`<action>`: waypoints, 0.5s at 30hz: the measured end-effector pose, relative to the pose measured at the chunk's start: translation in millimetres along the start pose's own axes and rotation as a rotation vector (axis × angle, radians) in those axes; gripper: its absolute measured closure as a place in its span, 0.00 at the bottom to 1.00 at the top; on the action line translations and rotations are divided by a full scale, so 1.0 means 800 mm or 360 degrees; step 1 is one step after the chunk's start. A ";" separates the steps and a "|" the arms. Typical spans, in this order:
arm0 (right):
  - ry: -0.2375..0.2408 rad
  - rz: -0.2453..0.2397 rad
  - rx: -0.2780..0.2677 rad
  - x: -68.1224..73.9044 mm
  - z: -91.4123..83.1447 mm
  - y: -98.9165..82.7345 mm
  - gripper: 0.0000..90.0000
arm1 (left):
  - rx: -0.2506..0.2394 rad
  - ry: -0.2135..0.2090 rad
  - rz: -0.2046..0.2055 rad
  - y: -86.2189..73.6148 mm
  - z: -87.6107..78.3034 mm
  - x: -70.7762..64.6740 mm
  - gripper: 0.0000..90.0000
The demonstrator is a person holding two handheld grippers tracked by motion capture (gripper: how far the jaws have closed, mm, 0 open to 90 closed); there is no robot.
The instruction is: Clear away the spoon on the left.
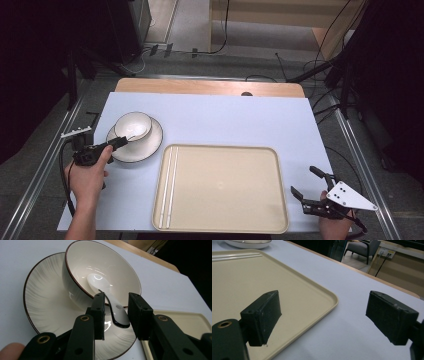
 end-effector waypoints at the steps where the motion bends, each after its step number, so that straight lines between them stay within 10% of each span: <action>1: -0.0001 -0.0001 0.0003 0.000 0.000 0.000 0.14 | 0.0003 -0.0013 -0.0016 0.000 0.001 0.000 0.76; 15: -0.0021 -0.0010 -0.0013 -0.001 -0.002 0.001 0.15 | -0.0030 -0.0028 -0.0016 -0.004 0.005 -0.001 0.96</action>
Point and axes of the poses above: each handheld gripper's, and its own axes: z roughly forward along the jaws, y roughly out of its top, x roughly to its left, the point moved 6 cm from there along z, roughly forward along the jaws, and after that the axes turned 10 degrees about y, right-handed, at the moved point
